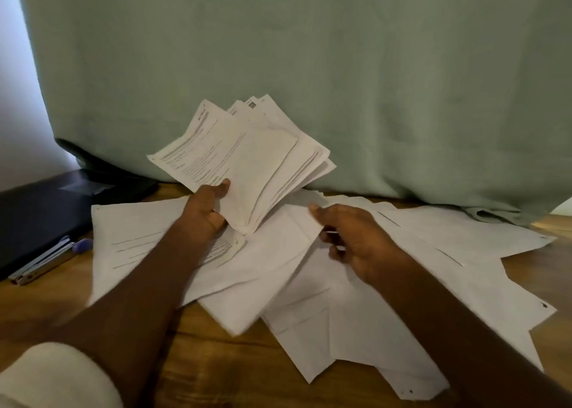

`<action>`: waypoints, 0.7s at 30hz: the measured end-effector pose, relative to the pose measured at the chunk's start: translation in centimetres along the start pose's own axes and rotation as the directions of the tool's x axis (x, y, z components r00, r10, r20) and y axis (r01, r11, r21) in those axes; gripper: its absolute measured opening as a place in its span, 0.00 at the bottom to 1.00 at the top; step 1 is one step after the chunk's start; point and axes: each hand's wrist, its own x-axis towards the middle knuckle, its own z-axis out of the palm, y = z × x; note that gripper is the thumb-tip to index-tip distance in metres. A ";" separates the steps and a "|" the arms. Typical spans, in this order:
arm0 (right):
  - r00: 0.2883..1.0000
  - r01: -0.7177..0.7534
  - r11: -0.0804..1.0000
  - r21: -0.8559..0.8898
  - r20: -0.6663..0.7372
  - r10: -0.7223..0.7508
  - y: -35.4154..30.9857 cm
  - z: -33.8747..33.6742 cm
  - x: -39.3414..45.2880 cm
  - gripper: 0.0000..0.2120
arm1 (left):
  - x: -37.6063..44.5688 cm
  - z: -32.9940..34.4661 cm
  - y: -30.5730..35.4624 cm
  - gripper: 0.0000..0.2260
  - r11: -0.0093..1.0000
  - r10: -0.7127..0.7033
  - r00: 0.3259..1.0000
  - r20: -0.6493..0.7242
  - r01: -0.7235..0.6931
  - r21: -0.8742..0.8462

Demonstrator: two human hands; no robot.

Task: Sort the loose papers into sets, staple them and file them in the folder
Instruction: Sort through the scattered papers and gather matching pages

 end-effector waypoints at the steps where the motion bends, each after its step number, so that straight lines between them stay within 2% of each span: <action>1: 0.998 -0.003 0.996 0.091 -0.055 0.008 -0.4 -0.7 0.3 0.10 | -0.1 0.3 -0.3 0.14 1.000 -0.010 1.000 0.007 0.011 -0.017; 4: 0.963 0.134 0.978 0.158 -0.253 -0.091 -1.1 -3.0 1.4 0.08 | -0.1 0.2 0.0 0.16 1.000 0.002 1.000 0.000 -0.002 -0.018; 6: 0.873 0.309 0.944 0.119 -0.430 -0.232 -1.6 -5.0 2.2 0.10 | 0.4 -0.3 0.6 0.17 0.999 0.030 1.000 -0.008 -0.030 0.014; 7: 0.771 0.426 0.903 0.052 -0.543 -0.333 -2.2 -6.0 2.3 0.10 | 0.6 -0.4 0.8 0.17 0.999 0.031 1.000 -0.004 -0.031 0.018; 8: 0.627 0.546 0.836 -0.052 -0.637 -0.449 -3.0 -6.8 2.2 0.10 | 0.8 -0.5 0.7 0.18 1.000 0.021 1.000 0.001 -0.021 0.016; 9: 0.457 0.656 0.733 -0.180 -0.678 -0.576 -3.7 -7.4 1.9 0.09 | 0.9 -0.5 0.6 0.18 1.000 0.011 1.000 0.007 -0.011 0.013; 10: 0.295 0.737 0.599 -0.313 -0.647 -0.703 -4.4 -7.7 1.3 0.09 | 1.1 -0.4 0.4 0.19 1.000 0.005 1.000 0.013 -0.005 0.013; 11: 0.162 0.785 0.443 -0.433 -0.546 -0.822 -4.8 -7.3 0.6 0.09 | 1.2 -0.3 0.3 0.19 1.000 0.004 1.000 0.017 -0.005 0.016; 12: 0.062 0.808 0.274 -0.521 -0.387 -0.920 -5.0 -6.6 -0.1 0.09 | 1.3 -0.2 0.2 0.19 1.000 0.006 1.000 0.022 -0.006 0.016; 13: 0.003 0.815 0.112 -0.569 -0.188 -0.982 -4.7 -5.5 -0.6 0.09 | 1.4 -0.2 0.3 0.19 1.000 0.010 1.000 0.024 -0.010 0.013; 14: -0.003 0.805 -0.018 -0.593 0.027 -1.000 -4.1 -4.3 -0.9 0.10 | 1.5 -0.3 0.4 0.18 1.000 0.021 1.000 0.017 -0.021 0.005; 15: 0.049 0.789 -0.102 -0.606 0.228 -0.972 -3.2 -3.0 -1.0 0.10 | 1.6 -0.6 0.8 0.18 0.999 0.041 0.999 -0.005 -0.041 -0.008; 16: 0.153 0.776 -0.130 -0.617 0.385 -0.910 -2.1 -1.7 -1.1 0.10 | 1.8 -1.0 1.1 0.18 0.998 0.062 0.997 -0.039 -0.063 -0.024; 17: 0.282 0.769 -0.108 -0.630 0.486 -0.827 -0.9 -0.6 -1.2 0.09 | 1.9 -1.5 1.4 0.18 0.996 0.082 0.994 -0.075 -0.085 -0.038; 18: 0.397 0.762 -0.068 -0.644 0.547 -0.737 0.2 0.3 -1.1 0.09 | 2.1 -1.9 1.7 0.19 0.994 0.097 0.990 -0.105 -0.102 -0.043; 19: 0.475 0.751 -0.044 -0.658 0.585 -0.657 1.3 0.8 -0.9 0.09 | 2.1 -2.2 1.8 0.20 0.993 0.112 0.986 -0.125 -0.117 -0.032; 21: 0.559 0.734 -0.015 -0.679 0.616 -0.554 2.7 1.3 -0.5 0.10 | 2.1 -2.2 1.7 0.21 0.989 0.144 0.979 -0.146 -0.147 -0.009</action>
